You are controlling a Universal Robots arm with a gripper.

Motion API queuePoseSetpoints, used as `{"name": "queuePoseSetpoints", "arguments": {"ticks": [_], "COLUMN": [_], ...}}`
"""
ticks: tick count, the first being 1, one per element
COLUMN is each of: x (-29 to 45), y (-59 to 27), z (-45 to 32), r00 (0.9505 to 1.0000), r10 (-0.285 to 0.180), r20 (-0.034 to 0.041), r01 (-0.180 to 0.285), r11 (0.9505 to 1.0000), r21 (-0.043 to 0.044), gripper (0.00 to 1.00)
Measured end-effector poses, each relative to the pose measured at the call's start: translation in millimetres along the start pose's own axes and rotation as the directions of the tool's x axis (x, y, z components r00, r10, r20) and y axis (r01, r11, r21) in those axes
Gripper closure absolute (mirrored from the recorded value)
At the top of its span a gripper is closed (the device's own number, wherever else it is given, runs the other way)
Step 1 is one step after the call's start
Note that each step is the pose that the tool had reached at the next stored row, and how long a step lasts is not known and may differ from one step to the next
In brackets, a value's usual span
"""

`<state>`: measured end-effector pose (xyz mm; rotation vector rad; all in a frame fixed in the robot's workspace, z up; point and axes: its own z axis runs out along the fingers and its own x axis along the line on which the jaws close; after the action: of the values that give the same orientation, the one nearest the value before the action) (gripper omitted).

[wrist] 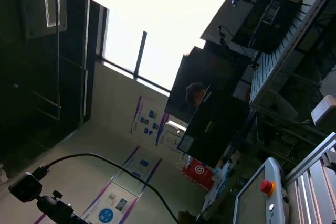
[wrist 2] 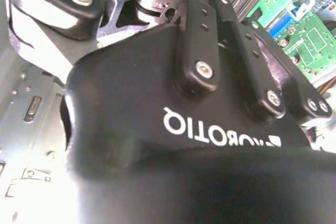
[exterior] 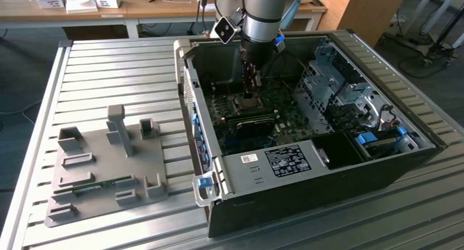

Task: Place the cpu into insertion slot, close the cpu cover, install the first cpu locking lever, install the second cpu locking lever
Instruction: 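Install the second cpu locking lever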

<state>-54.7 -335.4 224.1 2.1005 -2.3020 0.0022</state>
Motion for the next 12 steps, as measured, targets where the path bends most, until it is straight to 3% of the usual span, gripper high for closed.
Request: {"name": "queuePoseSetpoints", "arguments": {"ticks": [12], "x": [0.1], "y": [0.1], "z": [-5.1], "r00": [1.0000], "r10": [0.000], "r20": [0.0001], "r01": [0.000], "r11": [1.0000], "r21": [0.0001], "gripper": [0.89]}}
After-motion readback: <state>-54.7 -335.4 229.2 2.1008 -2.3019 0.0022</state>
